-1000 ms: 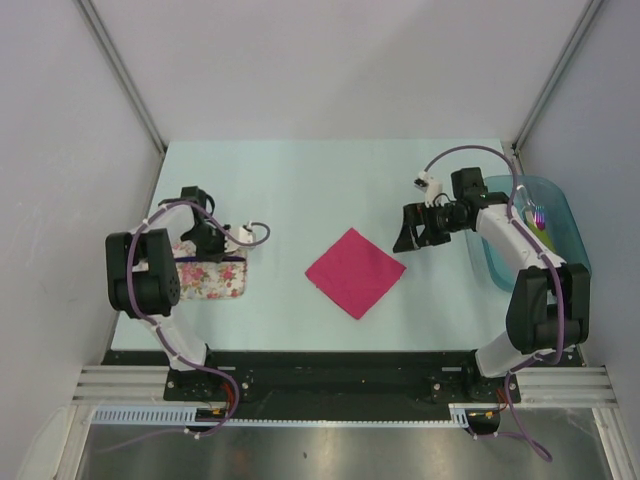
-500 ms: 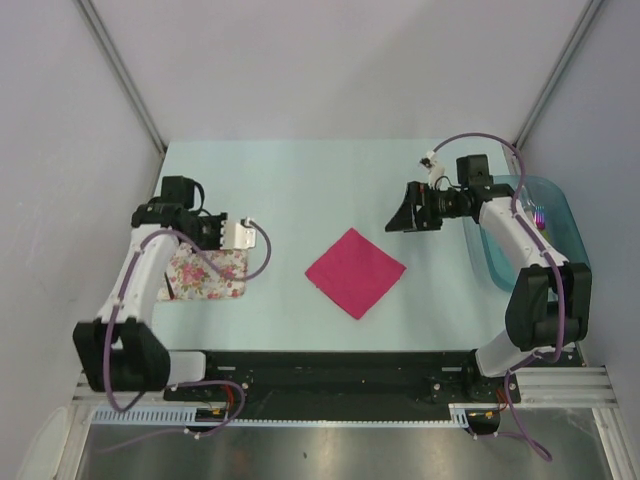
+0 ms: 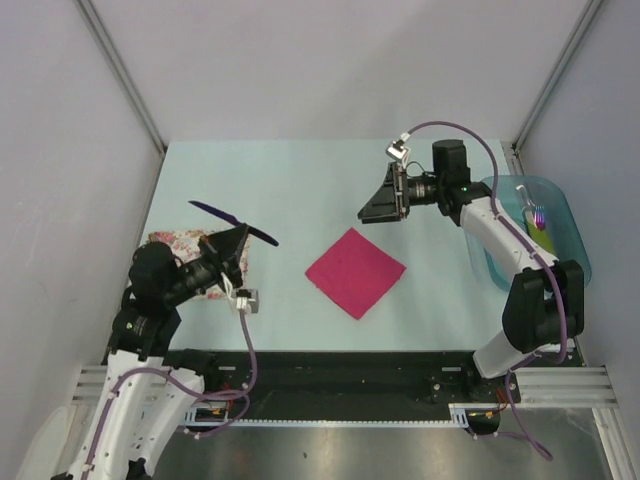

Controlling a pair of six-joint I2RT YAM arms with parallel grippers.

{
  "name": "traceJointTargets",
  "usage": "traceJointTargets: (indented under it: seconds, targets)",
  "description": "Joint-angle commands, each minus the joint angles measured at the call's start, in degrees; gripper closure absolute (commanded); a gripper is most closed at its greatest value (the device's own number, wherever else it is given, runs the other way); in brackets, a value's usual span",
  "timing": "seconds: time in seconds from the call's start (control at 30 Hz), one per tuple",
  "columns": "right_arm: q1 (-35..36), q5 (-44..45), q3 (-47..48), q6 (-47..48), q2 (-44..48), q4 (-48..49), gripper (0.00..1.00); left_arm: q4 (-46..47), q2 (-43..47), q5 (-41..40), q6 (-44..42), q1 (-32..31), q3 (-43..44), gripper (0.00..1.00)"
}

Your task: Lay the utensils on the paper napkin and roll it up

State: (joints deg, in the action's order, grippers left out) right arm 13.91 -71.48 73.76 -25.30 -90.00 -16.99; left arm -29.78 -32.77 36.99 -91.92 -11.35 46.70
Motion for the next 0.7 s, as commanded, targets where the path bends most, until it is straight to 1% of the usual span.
traceJointTargets:
  seconds: [0.0, 0.03, 0.07, 0.1, 0.13, 0.17, 0.2, 0.27, 0.3, 0.37, 0.43, 0.53, 0.67]
  targets:
    - [6.3, -4.4, 0.7, -16.7, 1.5, 21.3, 0.0, 16.9, 4.6, 4.4, -0.5, -5.2, -4.3, 1.0]
    - [7.4, -4.0, 0.0, -20.5, 1.3, 26.1, 0.0, 17.6, 5.3, 4.1, -1.3, -6.2, -4.8, 1.0]
    - [8.4, -3.6, -0.8, -29.1, 0.9, 31.2, 0.01, 17.8, 6.2, 3.9, -2.2, -7.0, -5.1, 1.0]
    - [10.5, -2.5, -2.5, -33.5, -0.4, 42.7, 0.02, 18.7, 6.5, 3.8, -3.4, -8.7, -5.7, 1.0]
    - [11.4, -1.7, -3.3, -37.9, -1.2, 48.7, 0.03, 18.9, 6.8, 3.7, -4.1, -9.4, -5.8, 1.0]
    - [12.2, -1.0, -3.8, -47.7, -2.5, 54.6, 0.07, 19.1, 7.5, 3.7, -4.8, -10.5, -6.2, 1.0]
    - [13.7, -0.2, -3.8, -52.0, -5.0, 65.7, 0.09, 18.8, 7.6, 3.8, -7.0, -11.0, -6.4, 1.0]
    - [15.2, -0.1, -2.4, -60.4, -7.6, 73.8, 0.15, 17.7, 8.1, 4.7, -9.0, -11.6, -6.4, 1.0]
    - [16.9, 0.0, -0.6, -61.6, -9.3, 76.5, 0.18, 16.5, 8.3, 5.0, -10.9, -11.8, -6.4, 1.0]
    - [18.6, 0.3, 0.5, -63.5, -10.5, 79.6, 0.21, 16.1, 8.8, 5.6, -11.9, -12.1, -6.8, 1.0]
    - [21.1, 0.6, 1.3, -65.5, -11.5, 81.1, 0.22, 15.6, 9.1, 5.7, -13.2, -12.4, -6.9, 1.0]
    - [24.0, 0.9, 1.6, -66.0, -12.0, 82.4, 0.24, 15.5, 9.2, 5.5, -13.4, -12.7, -6.8, 1.0]
    - [26.0, 1.4, 2.5, -67.9, -13.1, 85.3, 0.28, 14.5, 9.5, 5.8, -15.0, -13.3, -6.9, 1.0]
